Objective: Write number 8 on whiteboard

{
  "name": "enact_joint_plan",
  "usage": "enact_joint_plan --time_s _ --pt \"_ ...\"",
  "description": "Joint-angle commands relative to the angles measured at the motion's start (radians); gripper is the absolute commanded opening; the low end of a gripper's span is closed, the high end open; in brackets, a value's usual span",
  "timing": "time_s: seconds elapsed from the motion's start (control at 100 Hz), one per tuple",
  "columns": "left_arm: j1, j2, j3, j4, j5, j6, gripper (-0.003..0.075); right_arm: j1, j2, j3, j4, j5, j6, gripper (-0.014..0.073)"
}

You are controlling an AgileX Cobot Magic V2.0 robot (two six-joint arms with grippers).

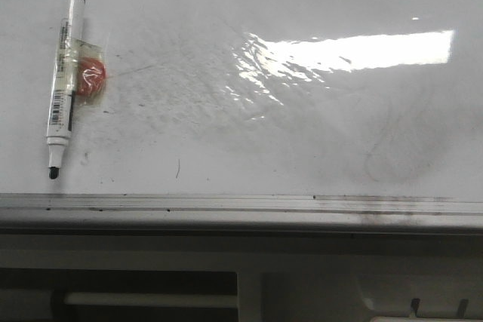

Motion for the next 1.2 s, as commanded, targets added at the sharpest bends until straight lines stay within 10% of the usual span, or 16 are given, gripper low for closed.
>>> enact_joint_plan --time_s 0.0,0.79,1.19 --pt "0.002 -0.026 0.039 -0.014 -0.046 -0.008 -0.002 -0.006 -0.022 0.01 -0.005 -0.026 -0.001 -0.0064" --pt "0.002 -0.026 0.039 -0.015 -0.058 -0.008 -0.002 -0.006 -0.022 0.01 -0.081 -0.06 -0.001 -0.0064" --pt "0.0 -0.026 0.037 -0.985 -0.314 -0.001 -0.002 -0.006 -0.022 0.006 0.35 -0.479 0.018 -0.0063"
